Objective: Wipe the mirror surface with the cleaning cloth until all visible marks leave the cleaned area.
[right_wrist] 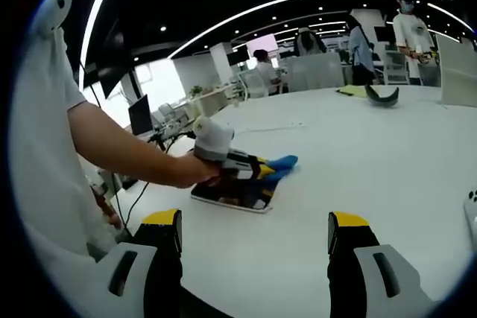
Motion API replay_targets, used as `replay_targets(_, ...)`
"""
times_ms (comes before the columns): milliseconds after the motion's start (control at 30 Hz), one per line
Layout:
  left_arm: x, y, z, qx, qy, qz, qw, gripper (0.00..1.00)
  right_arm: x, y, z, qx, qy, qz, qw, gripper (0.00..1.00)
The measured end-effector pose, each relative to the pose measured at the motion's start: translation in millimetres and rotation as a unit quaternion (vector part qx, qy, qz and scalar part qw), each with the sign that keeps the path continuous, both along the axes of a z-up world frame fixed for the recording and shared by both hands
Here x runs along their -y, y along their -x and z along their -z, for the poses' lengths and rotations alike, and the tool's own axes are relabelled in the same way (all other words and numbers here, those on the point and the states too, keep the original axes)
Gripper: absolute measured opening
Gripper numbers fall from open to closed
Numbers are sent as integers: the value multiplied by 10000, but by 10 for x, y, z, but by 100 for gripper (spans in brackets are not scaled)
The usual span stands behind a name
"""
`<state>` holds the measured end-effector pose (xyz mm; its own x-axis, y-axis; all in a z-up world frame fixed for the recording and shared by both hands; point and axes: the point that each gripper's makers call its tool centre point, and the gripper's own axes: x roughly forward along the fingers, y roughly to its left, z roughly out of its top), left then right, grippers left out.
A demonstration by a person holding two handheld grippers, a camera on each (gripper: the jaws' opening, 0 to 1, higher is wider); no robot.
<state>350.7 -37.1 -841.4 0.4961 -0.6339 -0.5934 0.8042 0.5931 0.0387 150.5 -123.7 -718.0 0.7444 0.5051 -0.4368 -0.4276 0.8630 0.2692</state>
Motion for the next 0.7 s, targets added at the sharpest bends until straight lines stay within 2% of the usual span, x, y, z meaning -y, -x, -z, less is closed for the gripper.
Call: replay_targets(700, -137, 21, 2, -105, 24, -125, 9999, 6, -32, 20, 12, 13, -32, -1, 10000, 79)
